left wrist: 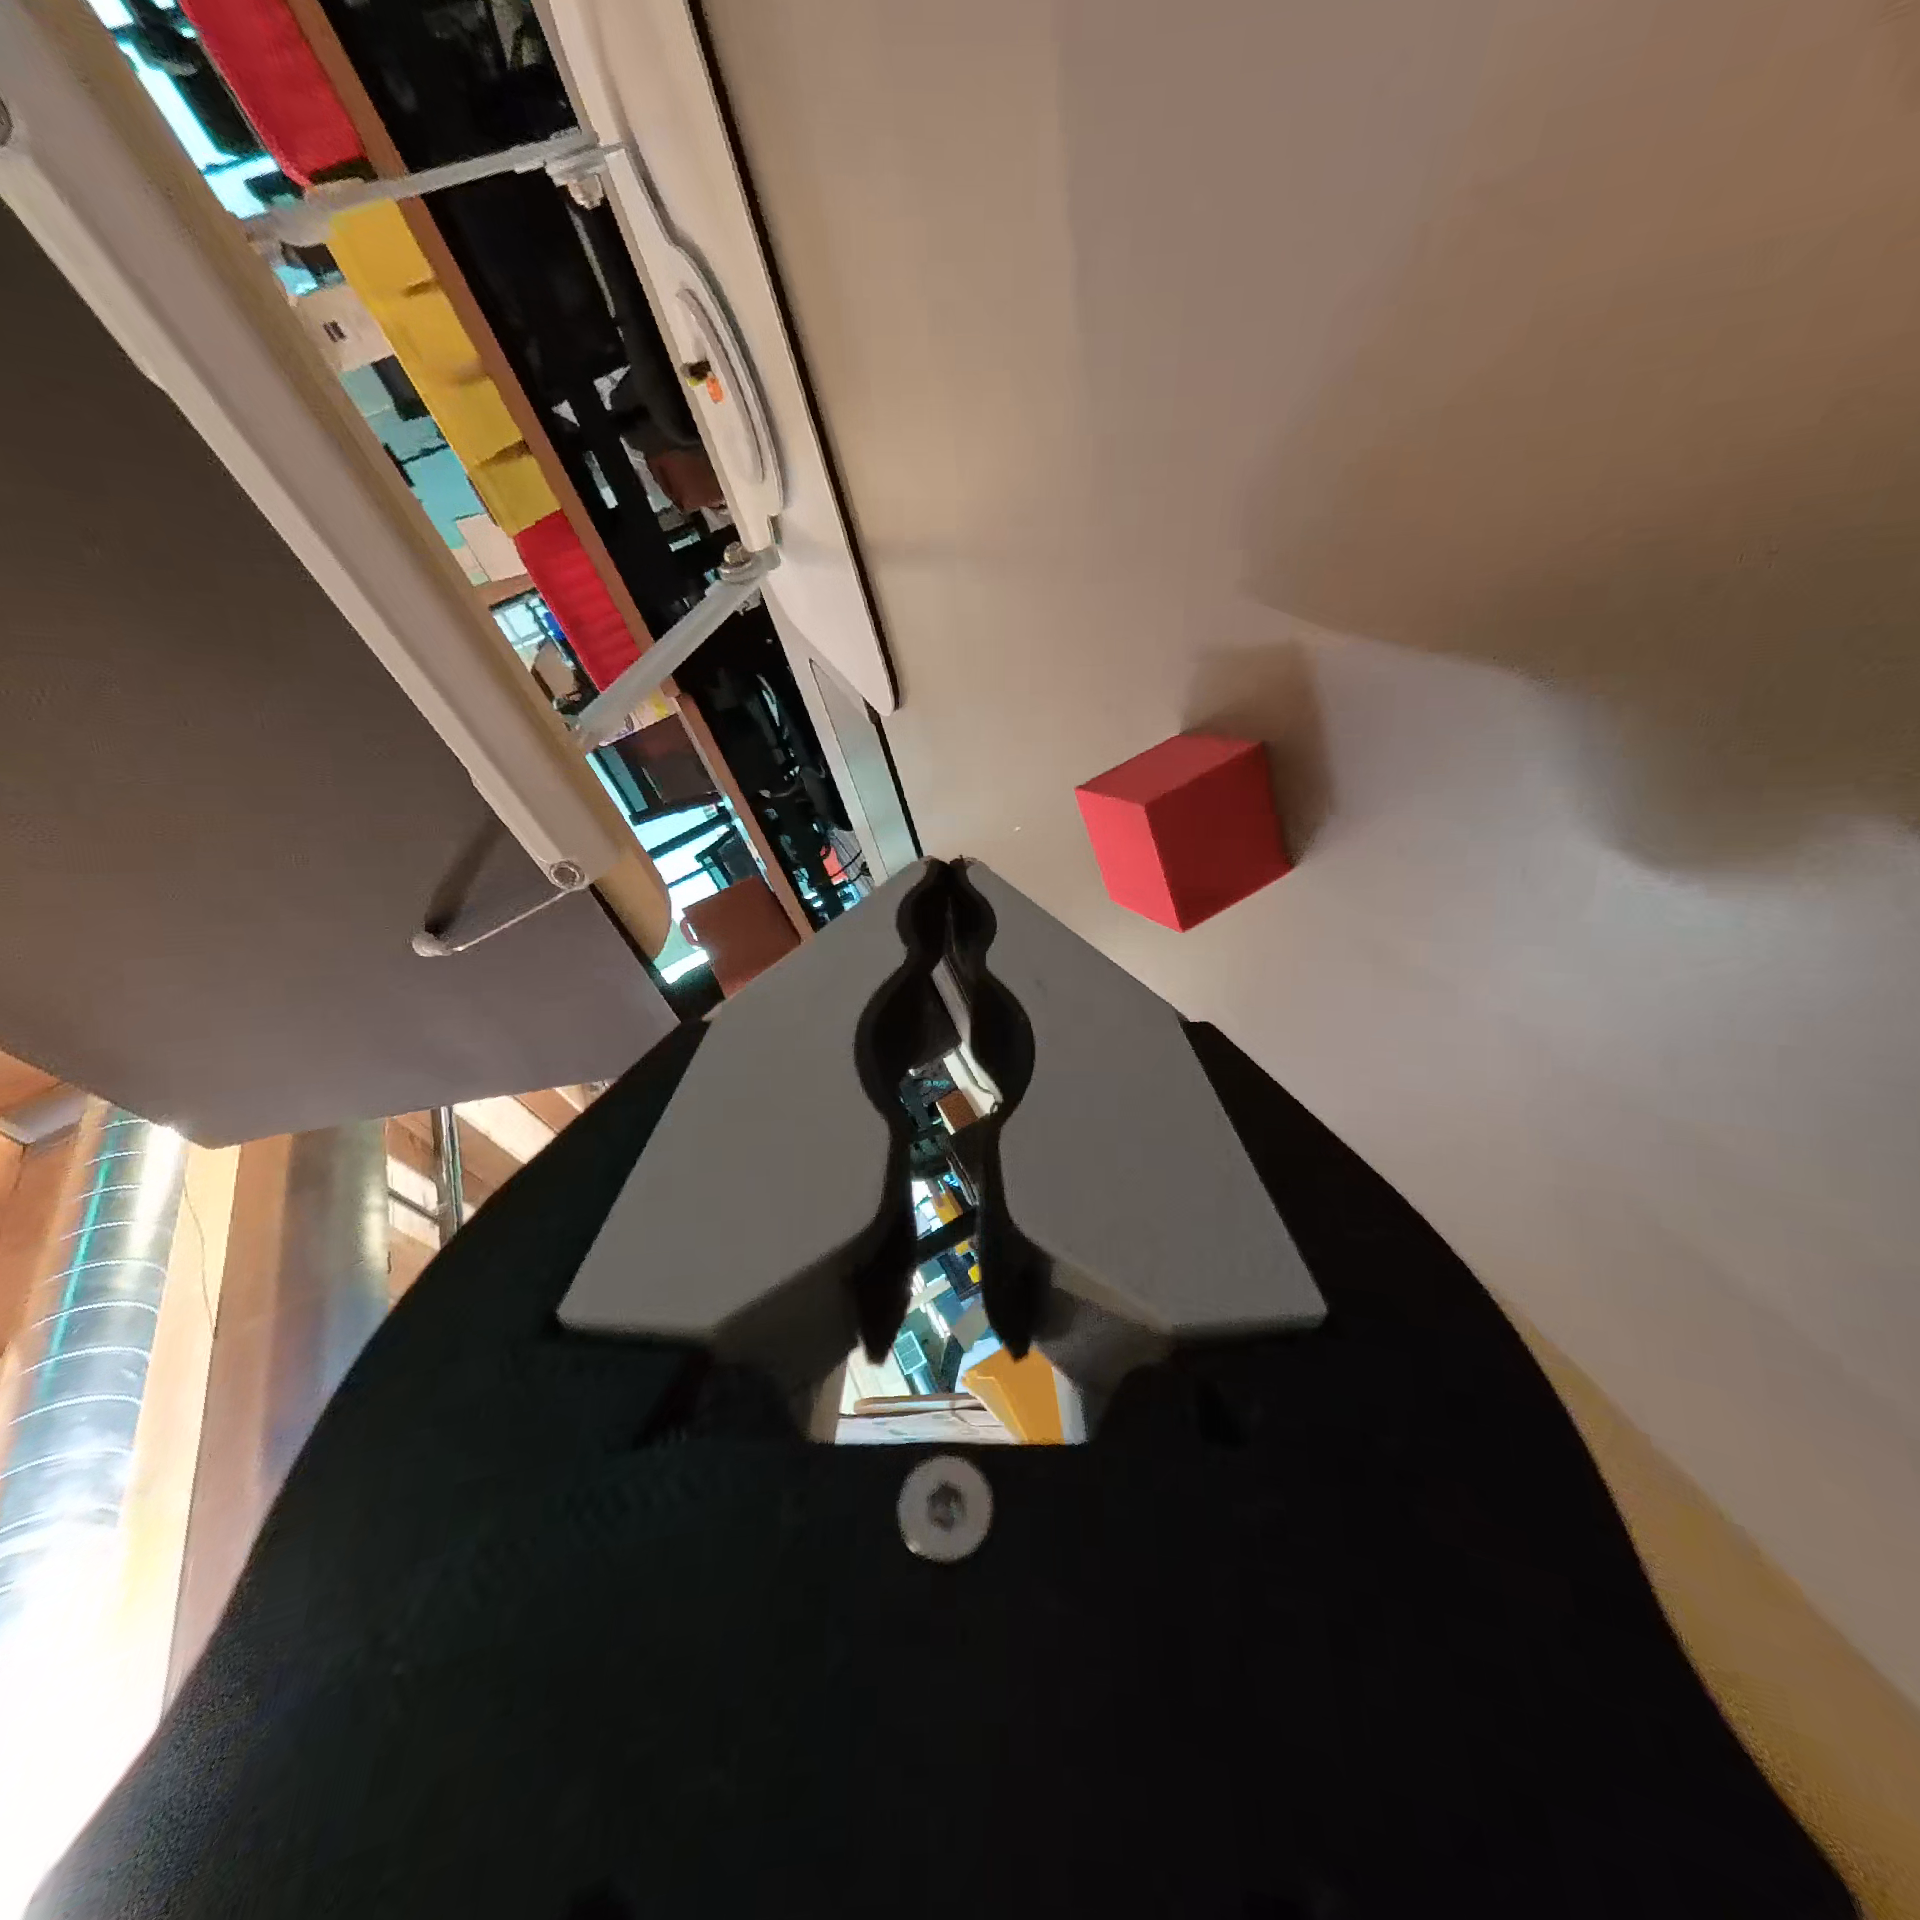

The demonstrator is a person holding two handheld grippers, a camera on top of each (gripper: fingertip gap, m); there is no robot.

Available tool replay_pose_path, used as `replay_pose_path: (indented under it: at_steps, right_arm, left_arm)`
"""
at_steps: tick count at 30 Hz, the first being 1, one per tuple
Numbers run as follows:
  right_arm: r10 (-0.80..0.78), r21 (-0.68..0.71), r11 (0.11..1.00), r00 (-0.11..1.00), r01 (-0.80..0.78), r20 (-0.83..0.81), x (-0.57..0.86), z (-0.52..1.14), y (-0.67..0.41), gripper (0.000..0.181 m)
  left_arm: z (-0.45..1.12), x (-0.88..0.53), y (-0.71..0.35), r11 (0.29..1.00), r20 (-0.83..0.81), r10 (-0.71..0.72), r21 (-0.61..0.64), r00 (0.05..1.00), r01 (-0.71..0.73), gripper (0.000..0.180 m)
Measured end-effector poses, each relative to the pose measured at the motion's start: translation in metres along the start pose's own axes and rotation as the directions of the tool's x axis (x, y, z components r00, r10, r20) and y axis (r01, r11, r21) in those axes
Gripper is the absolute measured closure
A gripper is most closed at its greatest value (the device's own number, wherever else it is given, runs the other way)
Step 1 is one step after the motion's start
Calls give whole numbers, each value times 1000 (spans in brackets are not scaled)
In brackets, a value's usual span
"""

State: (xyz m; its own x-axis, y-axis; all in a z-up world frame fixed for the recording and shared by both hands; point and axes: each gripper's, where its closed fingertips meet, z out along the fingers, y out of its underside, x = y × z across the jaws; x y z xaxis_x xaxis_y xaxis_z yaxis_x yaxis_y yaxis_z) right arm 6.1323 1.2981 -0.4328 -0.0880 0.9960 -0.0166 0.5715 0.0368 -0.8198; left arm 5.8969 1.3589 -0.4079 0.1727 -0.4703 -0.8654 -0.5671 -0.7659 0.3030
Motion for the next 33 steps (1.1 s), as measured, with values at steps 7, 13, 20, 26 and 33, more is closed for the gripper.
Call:
replay_pose_path:
  at_steps: [7, 13, 20, 26, 33]
  right_arm:
    - [8, 94, 995, 1000, -11, 29, -1, -12, -26, 153]
    - [-88, 367, 930, 961, -15, 262, -49, -58, -135, 154]
    - [-282, 311, 930, 923, 196, 263, -73, -14, -207, 153]
    - [-321, 278, 929, 904, 242, 284, -88, 3, -225, 153]
    - [-307, 195, 946, 905, 258, 293, -87, 10, -220, 153]
  left_arm:
    - [5, 9, -17, 999, 17, 18, 37, 1000, -19, 180]
    - [16, 12, -18, 998, 11, 59, 22, 998, -59, 180]
    - [5, 18, -27, 997, -60, 55, 49, 997, -52, 180]
    - [-9, 34, -29, 996, -179, 52, 77, 983, -39, 180]
    - [-13, 47, -31, 994, -228, 94, 75, 969, -79, 180]
